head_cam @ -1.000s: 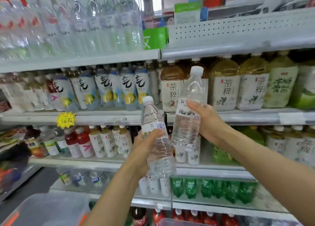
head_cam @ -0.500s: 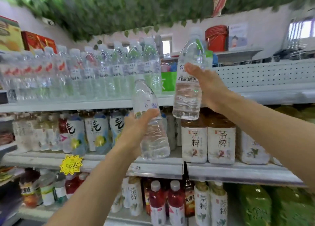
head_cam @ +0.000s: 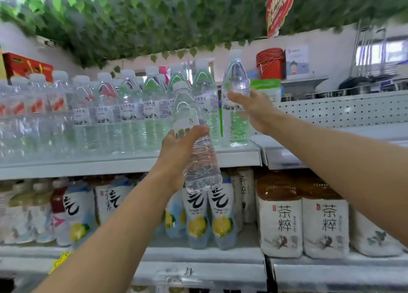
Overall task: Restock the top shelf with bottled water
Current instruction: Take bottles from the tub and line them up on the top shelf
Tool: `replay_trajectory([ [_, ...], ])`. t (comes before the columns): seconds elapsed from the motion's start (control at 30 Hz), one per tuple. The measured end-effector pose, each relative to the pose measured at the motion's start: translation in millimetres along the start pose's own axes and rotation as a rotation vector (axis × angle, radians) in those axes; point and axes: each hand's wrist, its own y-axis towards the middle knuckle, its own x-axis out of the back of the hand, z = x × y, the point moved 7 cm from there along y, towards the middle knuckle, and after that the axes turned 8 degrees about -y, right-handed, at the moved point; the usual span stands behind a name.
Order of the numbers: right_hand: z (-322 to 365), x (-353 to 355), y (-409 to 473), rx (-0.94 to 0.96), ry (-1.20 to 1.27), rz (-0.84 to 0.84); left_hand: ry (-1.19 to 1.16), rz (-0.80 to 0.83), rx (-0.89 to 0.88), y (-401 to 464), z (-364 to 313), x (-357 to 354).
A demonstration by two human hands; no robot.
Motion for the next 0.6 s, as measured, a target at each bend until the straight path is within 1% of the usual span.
replay_trajectory([
  [0.2, -10.2, -4.0, 9.0, -0.074, -0.141, 0.053, 0.015, 0.007, 0.006, 18.8, 7.2, 0.3],
  [0.37, -14.0, 0.9, -17.2, -0.072, -0.453, 0.053, 0.002, 0.035, 0.011, 25.2, 9.2, 2.1],
  [0.47, -23.2, 5.3, -22.1, -0.116, -0.517, 0.030, -0.021, 0.063, 0.016, 25.7, 12.3, 2.6],
  [0.6, -29.9, 4.4, -5.4, -0.171, -0.582, -0.020, 0.009, 0.062, 0.021, 27.2, 14.9, 2.9],
])
